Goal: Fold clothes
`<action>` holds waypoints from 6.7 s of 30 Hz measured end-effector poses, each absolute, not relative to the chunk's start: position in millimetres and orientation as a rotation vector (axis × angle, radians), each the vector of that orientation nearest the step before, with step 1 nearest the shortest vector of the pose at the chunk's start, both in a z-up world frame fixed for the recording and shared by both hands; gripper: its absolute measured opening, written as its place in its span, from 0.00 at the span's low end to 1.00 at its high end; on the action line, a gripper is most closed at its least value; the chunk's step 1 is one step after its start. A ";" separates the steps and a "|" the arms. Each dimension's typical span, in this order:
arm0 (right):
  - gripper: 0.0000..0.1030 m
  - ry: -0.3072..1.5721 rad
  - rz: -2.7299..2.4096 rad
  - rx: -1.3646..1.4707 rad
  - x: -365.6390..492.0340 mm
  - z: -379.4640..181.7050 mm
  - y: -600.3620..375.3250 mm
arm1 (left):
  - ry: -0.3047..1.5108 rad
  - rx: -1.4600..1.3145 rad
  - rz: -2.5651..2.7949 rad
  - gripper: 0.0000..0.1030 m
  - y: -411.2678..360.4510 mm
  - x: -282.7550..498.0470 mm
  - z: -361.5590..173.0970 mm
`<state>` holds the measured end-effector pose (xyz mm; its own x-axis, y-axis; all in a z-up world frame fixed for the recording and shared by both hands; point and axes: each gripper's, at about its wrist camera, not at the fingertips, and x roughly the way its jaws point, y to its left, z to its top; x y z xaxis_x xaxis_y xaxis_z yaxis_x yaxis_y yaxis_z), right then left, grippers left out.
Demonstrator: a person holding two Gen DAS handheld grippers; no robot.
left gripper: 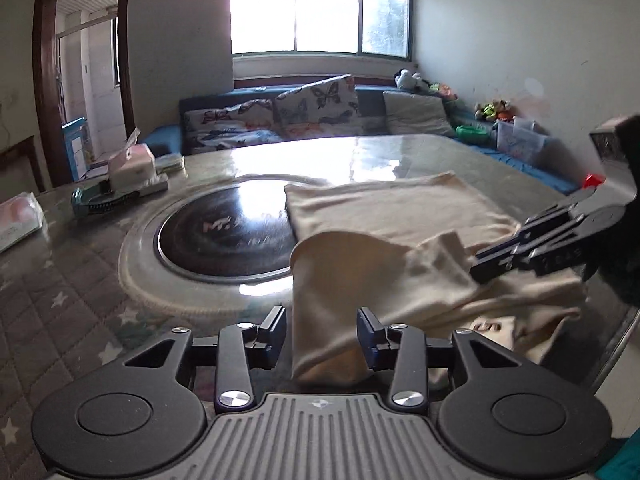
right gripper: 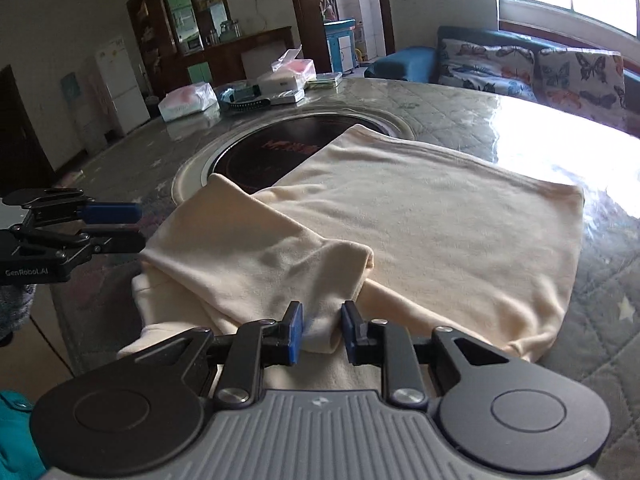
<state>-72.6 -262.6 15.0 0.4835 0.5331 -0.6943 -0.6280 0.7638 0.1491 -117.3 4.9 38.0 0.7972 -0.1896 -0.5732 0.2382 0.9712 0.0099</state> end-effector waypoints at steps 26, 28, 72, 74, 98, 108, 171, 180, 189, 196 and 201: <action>0.04 0.633 0.499 -0.236 -125.5 84.1 -290.7 | 0.556 0.235 -0.244 0.35 -13.6 -129.0 16.3; 0.06 0.691 0.478 -0.232 -122.8 68.3 -297.0 | 0.562 0.246 -0.238 0.32 -13.5 -128.8 15.9; 0.09 0.747 0.606 -0.296 -114.6 22.9 -292.5 | 0.576 0.298 -0.410 0.22 -34.1 -91.0 29.9; 0.09 0.733 0.603 -0.286 -118.3 27.7 -294.5 | 0.563 0.321 -0.423 0.22 -33.6 -98.9 34.8; 0.41 0.683 0.669 -0.493 -173.7 42.6 -299.7 | 0.425 0.516 -0.637 0.10 -76.6 -137.3 23.4; 0.50 0.595 0.740 -0.549 -164.7 26.4 -279.8 | 0.484 0.332 -0.584 0.09 -69.0 -83.4 42.5; 0.24 0.736 0.517 -0.157 2.4 23.9 -301.1 | 0.575 0.260 -0.253 0.12 -81.0 28.2 15.3; 0.32 0.651 0.438 -0.073 -2.0 38.0 -313.7 | 0.516 0.150 -0.212 0.22 -65.5 4.5 48.4; 0.26 0.718 0.506 -0.118 23.4 10.8 -270.6 | 0.578 0.169 -0.367 0.22 -80.1 -28.1 40.3; 0.27 0.712 0.441 -0.119 27.1 5.6 -264.8 | 0.619 0.157 -0.381 0.22 -78.0 -17.3 21.1; 0.27 0.699 0.459 -0.162 21.3 2.6 -262.7 | 0.649 0.126 -0.399 0.22 -74.5 -21.9 21.3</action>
